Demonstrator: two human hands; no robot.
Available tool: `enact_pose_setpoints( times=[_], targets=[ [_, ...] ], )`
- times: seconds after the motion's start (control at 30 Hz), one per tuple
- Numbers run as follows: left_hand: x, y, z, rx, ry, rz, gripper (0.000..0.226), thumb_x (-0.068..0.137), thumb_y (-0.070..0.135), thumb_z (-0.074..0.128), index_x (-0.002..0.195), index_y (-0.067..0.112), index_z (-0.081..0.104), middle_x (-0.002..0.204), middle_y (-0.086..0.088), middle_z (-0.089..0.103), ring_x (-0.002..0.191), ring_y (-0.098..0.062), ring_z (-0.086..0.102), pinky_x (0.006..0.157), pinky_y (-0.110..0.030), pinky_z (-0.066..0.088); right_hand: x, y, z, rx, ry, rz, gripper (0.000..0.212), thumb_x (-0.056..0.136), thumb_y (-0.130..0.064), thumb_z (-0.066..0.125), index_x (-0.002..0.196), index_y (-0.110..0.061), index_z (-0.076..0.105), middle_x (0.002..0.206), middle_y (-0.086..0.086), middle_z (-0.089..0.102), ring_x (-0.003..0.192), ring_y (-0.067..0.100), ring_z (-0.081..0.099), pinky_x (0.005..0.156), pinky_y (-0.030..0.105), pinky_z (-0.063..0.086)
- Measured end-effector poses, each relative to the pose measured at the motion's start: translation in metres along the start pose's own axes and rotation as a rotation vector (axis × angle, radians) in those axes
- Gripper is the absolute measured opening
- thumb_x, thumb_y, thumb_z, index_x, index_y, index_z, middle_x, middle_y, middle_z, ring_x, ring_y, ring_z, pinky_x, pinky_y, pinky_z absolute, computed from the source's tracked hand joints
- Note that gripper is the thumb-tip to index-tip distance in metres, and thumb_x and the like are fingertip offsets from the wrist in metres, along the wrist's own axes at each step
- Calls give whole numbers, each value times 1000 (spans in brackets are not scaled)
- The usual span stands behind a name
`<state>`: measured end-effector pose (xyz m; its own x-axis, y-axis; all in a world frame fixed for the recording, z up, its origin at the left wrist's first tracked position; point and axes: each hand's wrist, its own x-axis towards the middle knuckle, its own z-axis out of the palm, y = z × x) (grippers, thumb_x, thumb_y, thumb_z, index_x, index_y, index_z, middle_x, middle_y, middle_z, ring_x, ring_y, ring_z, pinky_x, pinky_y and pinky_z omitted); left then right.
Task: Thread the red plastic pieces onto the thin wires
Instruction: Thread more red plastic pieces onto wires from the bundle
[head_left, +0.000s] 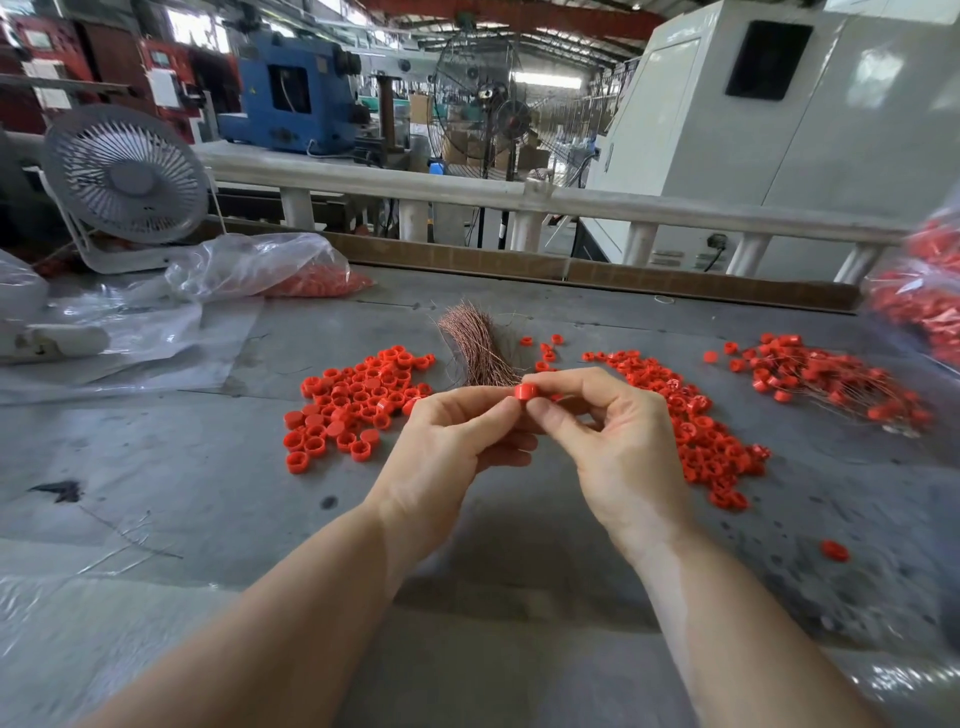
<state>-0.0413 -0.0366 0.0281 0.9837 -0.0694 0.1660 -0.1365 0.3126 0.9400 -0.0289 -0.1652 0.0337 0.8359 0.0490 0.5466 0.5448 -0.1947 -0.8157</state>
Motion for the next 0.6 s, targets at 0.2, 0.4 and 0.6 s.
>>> enact_pose_setpoints(
  times=[0.2,0.4,0.6],
  targets=[
    [1,0,-2,-38,-26,-9,20,82,7,55,81,12,74,72,-6,70,63,-10,63,58,-20,53,0,0,0,-97,8,-133,24,75,-2,73,87,-23,70,86,-12,68,82,-2,62,72,7,42],
    [0,0,-1,-45,-39,-11,25,69,22,60,87,10,72,77,-7,71,65,-10,62,59,-20,53,0,0,0,-99,11,-135,24,75,-4,74,85,-25,71,86,-10,67,77,-2,61,62,7,40],
    [-1,2,-2,-58,-46,-61,22,71,22,57,82,10,71,72,-4,67,66,-11,61,55,-21,51,-1,-3,0,-98,5,-141,21,74,-2,74,87,-19,71,85,-7,67,76,-1,61,63,5,40]
  ],
)
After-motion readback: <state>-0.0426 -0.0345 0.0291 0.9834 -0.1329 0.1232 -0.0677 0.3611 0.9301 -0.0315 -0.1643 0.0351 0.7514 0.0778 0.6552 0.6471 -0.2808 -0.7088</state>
